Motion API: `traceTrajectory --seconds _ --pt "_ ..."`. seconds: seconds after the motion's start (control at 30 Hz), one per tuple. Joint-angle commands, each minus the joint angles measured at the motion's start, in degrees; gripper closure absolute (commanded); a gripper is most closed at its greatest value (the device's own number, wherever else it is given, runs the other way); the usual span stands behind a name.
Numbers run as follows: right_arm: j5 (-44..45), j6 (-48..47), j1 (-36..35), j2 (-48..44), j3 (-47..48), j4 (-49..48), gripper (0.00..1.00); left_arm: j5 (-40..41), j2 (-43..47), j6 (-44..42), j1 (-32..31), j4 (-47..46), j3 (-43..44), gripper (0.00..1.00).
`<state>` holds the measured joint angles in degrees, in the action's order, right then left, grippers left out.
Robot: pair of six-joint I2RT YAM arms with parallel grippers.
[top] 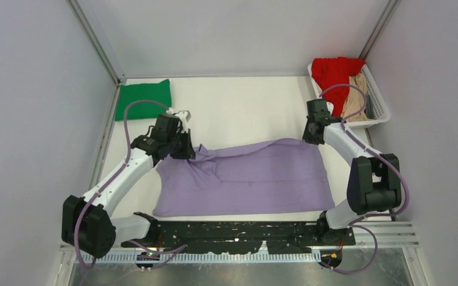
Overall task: Fold and stack the t-shirts
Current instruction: Fold the other side of the tshirt into a rectangle
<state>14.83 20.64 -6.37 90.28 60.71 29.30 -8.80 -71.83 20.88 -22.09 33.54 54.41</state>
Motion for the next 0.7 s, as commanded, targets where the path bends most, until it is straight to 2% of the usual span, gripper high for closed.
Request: traceTrajectory --seconds 0.0,0.2,0.57,0.67 --pt "-0.12 0.04 -0.82 -7.98 -4.32 1.03 0.95 1.23 5.77 1.44 -1.12 -1.27 -3.19 1.00" --pt "-0.37 -0.26 -1.66 -15.90 -9.67 3.57 0.95 3.19 13.52 4.29 -3.05 -0.09 -9.55 1.00" --pt "-0.31 -0.60 -2.06 -21.96 -14.22 6.98 0.92 3.12 27.30 12.19 -3.84 2.07 -19.60 1.00" --pt "-0.33 0.18 -2.14 -22.20 -15.52 7.16 0.89 0.74 28.39 15.11 -3.99 3.85 -22.76 0.95"
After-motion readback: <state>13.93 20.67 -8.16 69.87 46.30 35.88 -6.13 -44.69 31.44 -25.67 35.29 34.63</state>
